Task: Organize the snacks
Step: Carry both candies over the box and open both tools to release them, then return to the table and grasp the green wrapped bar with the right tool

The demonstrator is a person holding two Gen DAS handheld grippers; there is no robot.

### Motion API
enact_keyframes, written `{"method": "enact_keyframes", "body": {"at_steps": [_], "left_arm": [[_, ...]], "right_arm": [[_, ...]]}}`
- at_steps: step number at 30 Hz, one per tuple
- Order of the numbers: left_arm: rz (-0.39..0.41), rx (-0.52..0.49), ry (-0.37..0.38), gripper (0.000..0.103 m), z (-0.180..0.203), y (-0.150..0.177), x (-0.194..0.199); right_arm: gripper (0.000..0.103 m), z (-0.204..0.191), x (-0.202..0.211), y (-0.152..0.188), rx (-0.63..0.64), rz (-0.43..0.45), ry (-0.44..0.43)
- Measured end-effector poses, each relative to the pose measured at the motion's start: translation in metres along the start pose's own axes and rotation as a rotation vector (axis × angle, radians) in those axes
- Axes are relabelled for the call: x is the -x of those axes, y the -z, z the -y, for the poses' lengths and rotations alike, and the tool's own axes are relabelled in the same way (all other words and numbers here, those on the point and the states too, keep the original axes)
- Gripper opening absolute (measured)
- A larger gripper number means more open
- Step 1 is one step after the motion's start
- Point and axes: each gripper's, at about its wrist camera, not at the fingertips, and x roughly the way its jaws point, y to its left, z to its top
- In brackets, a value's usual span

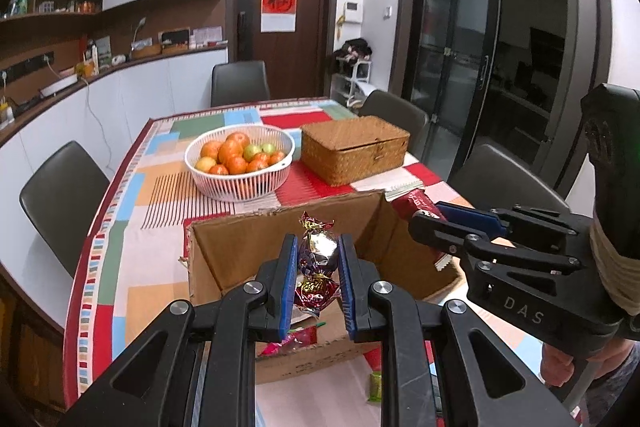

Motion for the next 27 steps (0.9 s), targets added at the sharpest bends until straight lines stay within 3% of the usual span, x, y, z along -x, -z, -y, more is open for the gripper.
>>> {"method": "enact_keyframes", "body": {"at_steps": [8, 9, 11, 12, 14, 27], "left_arm": [[-0.054, 0.026, -0.027, 0.021, -0.01, -0.003, -0.026], [-0.055, 0.024, -0.035, 0.024, -0.01, -0.004, -0.027], [-0.048, 0.02, -0.054, 0.041, -0.008, -0.004, -0.026], [-0.037, 0.019, -0.064, 0.047, -0.007, -0.004, -0.023], [-0.026, 0.014, -0.07, 0.047, -0.005, -0.002, -0.017], [0.027, -0.045, -0.052, 0.05, 0.027, 0.028, 0.033]], "right_arm": [[0.024, 0.004, -0.028, -0.002, 0.003, -0.054, 0.02], [0.024, 0.006, -0.032, -0.002, -0.003, -0.06, 0.02], [0.025, 0.008, -0.035, -0.003, -0.011, -0.06, 0.02], [0.035, 0.009, -0.037, -0.003, -0.009, -0.062, 0.023], [0.041, 0.01, -0.034, -0.002, -0.008, -0.057, 0.034], [0.041, 0.0, 0.023, 0.025, 0.035, 0.003, 0.037]]}}
